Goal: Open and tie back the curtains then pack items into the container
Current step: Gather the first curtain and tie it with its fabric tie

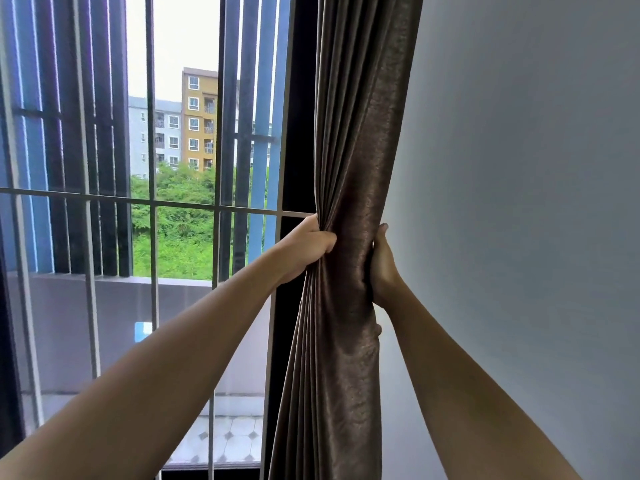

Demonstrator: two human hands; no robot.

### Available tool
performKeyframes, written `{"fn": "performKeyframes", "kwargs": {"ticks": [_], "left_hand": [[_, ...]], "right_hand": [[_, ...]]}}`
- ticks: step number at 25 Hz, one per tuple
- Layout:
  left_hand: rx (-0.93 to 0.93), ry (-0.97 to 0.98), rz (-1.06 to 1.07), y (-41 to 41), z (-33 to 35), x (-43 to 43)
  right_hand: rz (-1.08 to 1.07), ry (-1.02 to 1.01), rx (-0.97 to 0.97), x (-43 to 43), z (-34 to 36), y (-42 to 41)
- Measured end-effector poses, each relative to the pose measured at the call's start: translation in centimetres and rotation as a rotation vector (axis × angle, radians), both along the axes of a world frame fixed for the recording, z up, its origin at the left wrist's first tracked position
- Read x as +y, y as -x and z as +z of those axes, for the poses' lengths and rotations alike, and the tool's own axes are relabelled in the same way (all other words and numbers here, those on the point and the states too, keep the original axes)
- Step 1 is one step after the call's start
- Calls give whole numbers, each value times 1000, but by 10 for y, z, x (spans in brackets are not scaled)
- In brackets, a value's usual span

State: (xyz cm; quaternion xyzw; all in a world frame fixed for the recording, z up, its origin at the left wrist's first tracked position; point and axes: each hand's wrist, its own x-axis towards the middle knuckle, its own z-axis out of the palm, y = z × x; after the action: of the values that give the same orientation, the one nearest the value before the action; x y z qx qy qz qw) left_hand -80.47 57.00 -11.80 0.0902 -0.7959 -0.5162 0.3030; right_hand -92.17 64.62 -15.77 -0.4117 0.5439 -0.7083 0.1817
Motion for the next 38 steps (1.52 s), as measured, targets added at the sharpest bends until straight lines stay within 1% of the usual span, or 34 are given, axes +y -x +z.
{"fn": "performKeyframes", "kwargs": {"ticks": [3,5,9,10,12,14,15,17,18,20,22,25,27,28,31,33,35,36,38], "left_hand": [[-1,107,-10,0,0,1],[-50,250,32,3,1,-9],[-394,746,285,7,17,-12],[-451,826,316,6,22,-8],[-490,864,308,4,30,1],[-491,823,272,4,32,2],[-474,767,239,5,32,0],[-403,558,110,5,30,-1],[-376,456,36,5,29,-1],[-362,340,-51,4,27,-1],[-372,323,-63,3,28,1],[-424,395,-25,6,30,6],[-429,406,-32,9,30,11],[-419,389,-52,11,30,14],[-335,217,-90,15,29,21],[-302,205,-107,17,24,19],[-231,158,-184,14,14,14],[-178,65,-219,12,6,10],[-59,-225,-186,17,-17,0]], "right_hand": [[18,20,-5,3,1,1],[42,20,-9,4,2,-1],[81,4,73,11,4,-9],[81,3,90,13,1,-12],[110,27,94,14,-10,-20],[130,104,114,11,-30,-31],[112,126,137,9,-43,-35],[64,89,188,9,-67,-41],[54,47,178,9,-76,-42],[59,-7,147,10,-90,-43],[58,-19,125,9,-93,-43],[53,-11,81,5,-89,-43],[0,5,100,2,-88,-43],[-37,8,126,0,-88,-43],[-161,-38,166,-2,-86,-42],[-214,-74,197,5,-86,-37],[-260,-110,201,18,-87,-25],[-279,-128,201,27,-86,-19],[-299,-144,201,47,-83,-4]]}}
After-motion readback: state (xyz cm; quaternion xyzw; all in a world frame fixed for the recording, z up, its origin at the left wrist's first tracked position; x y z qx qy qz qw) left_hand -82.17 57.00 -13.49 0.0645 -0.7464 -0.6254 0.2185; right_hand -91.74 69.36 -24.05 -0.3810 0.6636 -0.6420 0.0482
